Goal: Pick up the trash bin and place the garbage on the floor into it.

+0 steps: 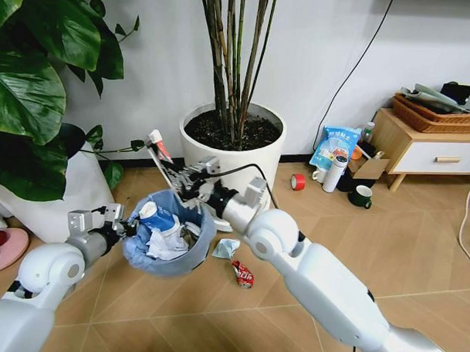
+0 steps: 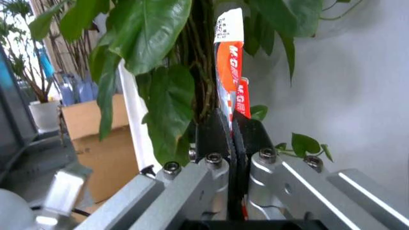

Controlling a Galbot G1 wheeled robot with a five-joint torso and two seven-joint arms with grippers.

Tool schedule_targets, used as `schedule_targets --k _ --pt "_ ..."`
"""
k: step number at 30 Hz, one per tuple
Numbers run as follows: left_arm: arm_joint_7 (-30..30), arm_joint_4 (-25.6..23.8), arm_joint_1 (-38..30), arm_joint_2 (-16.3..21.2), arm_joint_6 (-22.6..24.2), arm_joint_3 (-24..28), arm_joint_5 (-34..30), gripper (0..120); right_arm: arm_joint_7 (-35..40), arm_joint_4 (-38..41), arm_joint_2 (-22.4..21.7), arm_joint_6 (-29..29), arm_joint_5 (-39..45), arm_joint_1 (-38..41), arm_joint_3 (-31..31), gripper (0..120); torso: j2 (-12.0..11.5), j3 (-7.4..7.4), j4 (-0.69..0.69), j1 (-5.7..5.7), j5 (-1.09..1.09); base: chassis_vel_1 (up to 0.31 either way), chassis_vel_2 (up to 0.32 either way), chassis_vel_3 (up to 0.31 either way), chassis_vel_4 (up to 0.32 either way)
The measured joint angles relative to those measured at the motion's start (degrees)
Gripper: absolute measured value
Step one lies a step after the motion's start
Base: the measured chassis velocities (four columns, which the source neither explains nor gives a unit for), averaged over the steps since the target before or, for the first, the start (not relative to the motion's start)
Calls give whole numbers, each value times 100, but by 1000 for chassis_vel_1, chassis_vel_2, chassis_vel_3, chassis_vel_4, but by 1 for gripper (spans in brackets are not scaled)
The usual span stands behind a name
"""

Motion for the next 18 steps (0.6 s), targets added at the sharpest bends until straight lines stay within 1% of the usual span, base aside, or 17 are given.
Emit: schedule_targets --k 2,7,9,10,11,13,14,15,17,18 --pt "-40 0 -72 59 22 27 -77 0 -82 -199 56 76 -188 2 0 0 0 0 0 0 0 0 0 0 0" --pt "-49 5 -100 94 27 35 -103 0 -183 -341 56 114 -454 -63 27 0 0 0 0 0 0 0 0 0 0" --pt "-49 13 -102 93 28 42 -104 0 -231 -348 29 99 -524 -101 38 8 0 0 0 0 0 0 0 0 0" --pt "-49 13 -102 93 28 42 -104 0 -234 -349 26 97 -528 -105 38 8 0 0 0 0 0 0 0 0 0" --pt "-50 14 -105 82 28 45 -104 0 -247 -357 16 86 -565 -132 39 17 0 0 0 0 0 0 0 0 0" --pt "-49 17 -111 71 28 46 -104 0 -243 -373 14 83 -578 -143 32 25 0 0 0 0 0 0 0 0 0" --pt "-49 17 -111 71 28 46 -104 0 -243 -373 14 83 -578 -143 32 25 0 0 0 0 0 0 0 0 0" --pt "-49 18 -115 69 28 46 -104 0 -235 -380 14 83 -583 -142 26 29 0 -1 0 0 0 0 0 0 0" --pt "-49 18 -119 68 28 46 -104 0 -225 -409 20 84 -623 -123 23 40 0 -1 0 0 0 0 0 0 0" --pt "-49 18 -119 68 28 46 -104 0 -225 -409 20 84 -623 -123 23 40 0 -1 0 0 0 0 0 0 0"
